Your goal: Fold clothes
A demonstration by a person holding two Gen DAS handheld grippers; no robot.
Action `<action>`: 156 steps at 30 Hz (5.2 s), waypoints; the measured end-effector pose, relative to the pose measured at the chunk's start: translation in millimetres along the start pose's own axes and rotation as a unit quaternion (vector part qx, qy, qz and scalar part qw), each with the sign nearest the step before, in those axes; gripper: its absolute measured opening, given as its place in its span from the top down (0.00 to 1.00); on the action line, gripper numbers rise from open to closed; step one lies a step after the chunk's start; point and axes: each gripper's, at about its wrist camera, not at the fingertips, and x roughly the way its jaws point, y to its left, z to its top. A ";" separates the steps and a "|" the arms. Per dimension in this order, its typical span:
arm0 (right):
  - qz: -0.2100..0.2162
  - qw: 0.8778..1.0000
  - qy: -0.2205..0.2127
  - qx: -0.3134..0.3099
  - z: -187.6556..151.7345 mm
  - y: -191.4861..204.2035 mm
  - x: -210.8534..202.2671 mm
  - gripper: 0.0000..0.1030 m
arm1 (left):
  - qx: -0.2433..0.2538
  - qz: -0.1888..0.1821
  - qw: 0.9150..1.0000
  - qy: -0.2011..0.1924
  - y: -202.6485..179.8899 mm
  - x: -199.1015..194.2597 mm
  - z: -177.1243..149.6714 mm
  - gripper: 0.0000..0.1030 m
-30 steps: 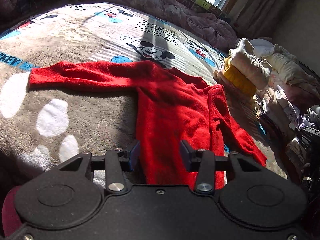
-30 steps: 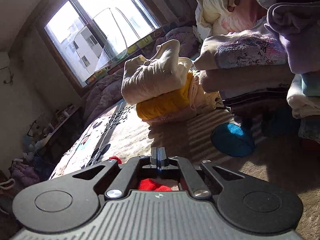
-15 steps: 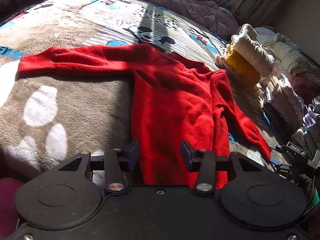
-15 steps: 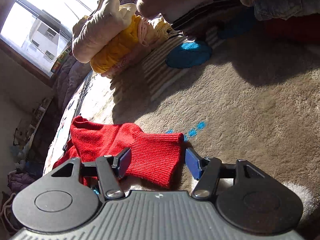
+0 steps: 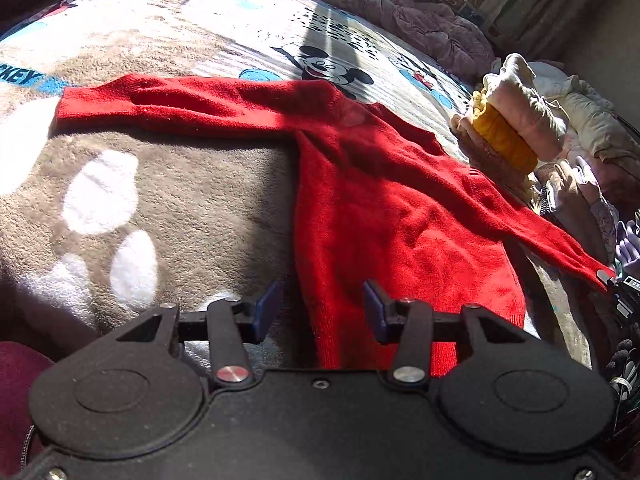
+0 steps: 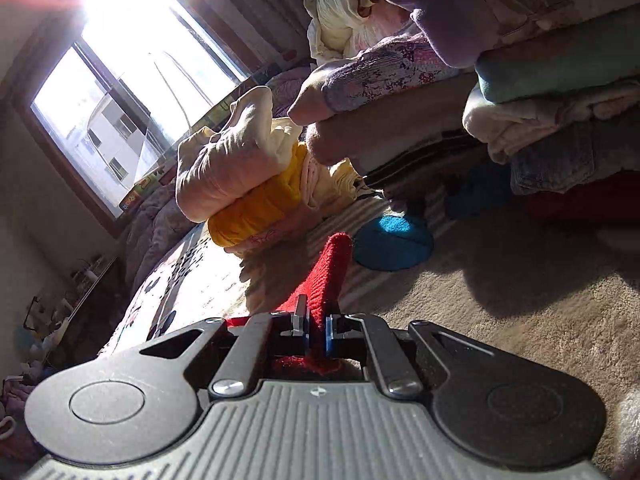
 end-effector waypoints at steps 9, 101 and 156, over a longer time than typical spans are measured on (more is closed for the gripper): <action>-0.112 0.992 0.055 -0.020 12.4 -28.0 29.3 0.85 | 0.003 0.001 1.000 0.008 2.0 0.7 -3.4 0.50; 0.118 0.915 0.298 -0.244 -53.7 201.5 310.4 0.79 | 0.166 -0.092 0.976 0.106 -9.5 249.5 260.5 0.61; 0.037 0.987 0.095 -0.127 -76.4 117.8 52.3 0.66 | -0.001 0.036 0.994 -0.106 26.4 12.4 55.1 0.59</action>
